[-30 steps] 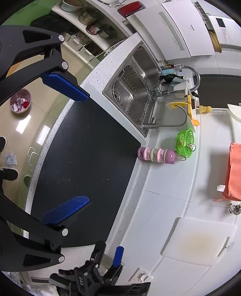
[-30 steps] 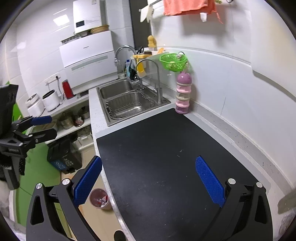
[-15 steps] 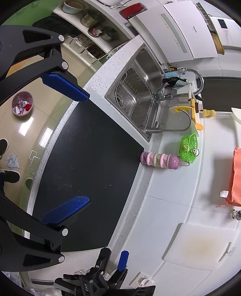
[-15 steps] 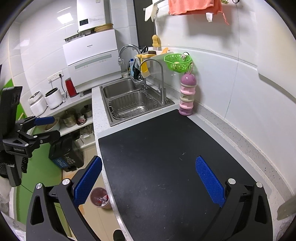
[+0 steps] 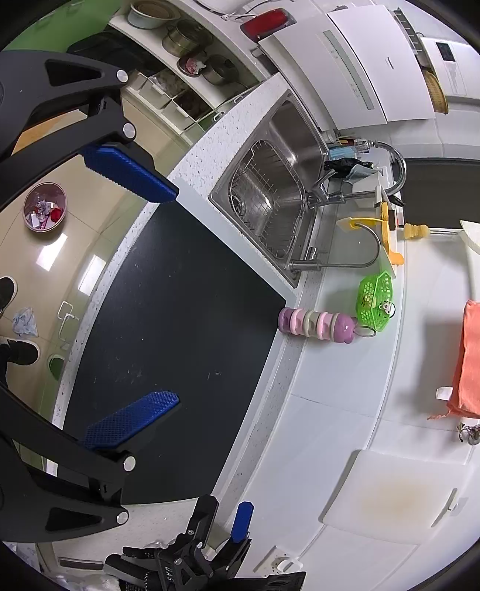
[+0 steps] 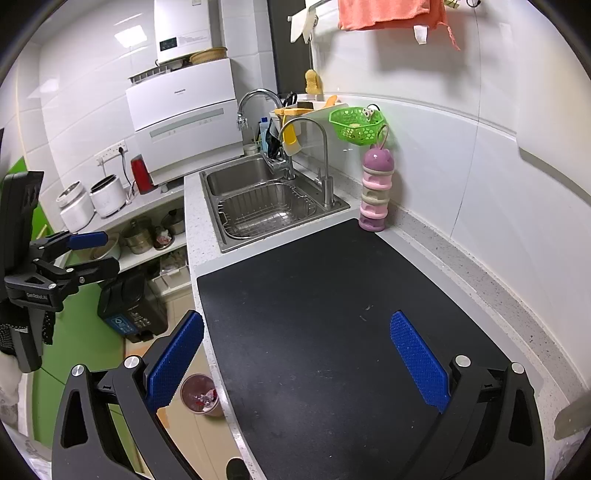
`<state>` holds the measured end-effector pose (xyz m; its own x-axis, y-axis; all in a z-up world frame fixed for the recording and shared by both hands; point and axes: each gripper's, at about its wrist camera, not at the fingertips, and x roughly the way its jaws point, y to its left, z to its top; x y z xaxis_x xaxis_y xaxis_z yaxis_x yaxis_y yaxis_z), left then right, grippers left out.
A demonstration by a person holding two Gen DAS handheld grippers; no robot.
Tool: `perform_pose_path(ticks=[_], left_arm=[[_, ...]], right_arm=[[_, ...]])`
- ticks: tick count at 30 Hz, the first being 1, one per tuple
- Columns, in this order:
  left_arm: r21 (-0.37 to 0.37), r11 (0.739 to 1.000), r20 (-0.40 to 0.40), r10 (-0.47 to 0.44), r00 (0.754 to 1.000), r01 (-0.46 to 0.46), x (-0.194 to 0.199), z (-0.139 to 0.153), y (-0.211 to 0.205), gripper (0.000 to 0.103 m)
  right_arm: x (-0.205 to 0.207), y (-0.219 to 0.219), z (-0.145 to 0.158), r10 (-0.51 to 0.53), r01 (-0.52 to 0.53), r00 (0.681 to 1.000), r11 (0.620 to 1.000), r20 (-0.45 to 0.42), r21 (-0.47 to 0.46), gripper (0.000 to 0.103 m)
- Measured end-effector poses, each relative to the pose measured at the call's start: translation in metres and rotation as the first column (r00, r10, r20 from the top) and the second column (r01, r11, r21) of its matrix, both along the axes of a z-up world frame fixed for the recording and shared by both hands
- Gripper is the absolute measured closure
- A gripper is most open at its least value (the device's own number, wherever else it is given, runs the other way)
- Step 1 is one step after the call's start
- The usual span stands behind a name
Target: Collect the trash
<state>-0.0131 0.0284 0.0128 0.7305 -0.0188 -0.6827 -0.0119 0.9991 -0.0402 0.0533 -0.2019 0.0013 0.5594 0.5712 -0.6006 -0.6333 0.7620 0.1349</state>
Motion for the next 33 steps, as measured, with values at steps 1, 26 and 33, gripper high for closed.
perform_pose_path(ticks=[1, 26, 33], left_arm=[[0.001, 1.000, 0.000, -0.001, 1.000, 0.001, -0.0001, 0.0000, 0.0001, 0.003], [-0.002, 1.000, -0.001, -0.001, 1.000, 0.001, -0.0034, 0.0000, 0.0041, 0.003], [-0.001, 1.000, -0.002, -0.004, 1.000, 0.004, -0.0044, 0.0003, 0.0049, 0.003]], right_arm=[[0.0003, -0.0003, 0.0000, 0.000, 0.000, 1.000, 1.000, 0.001, -0.001, 0.006], [-0.0014, -0.0001, 0.0002, -0.001, 0.001, 1.000, 1.000, 0.001, -0.001, 0.006], [-0.0024, -0.0001, 0.0005, -0.003, 0.003, 1.000, 1.000, 0.000, 0.000, 0.006]])
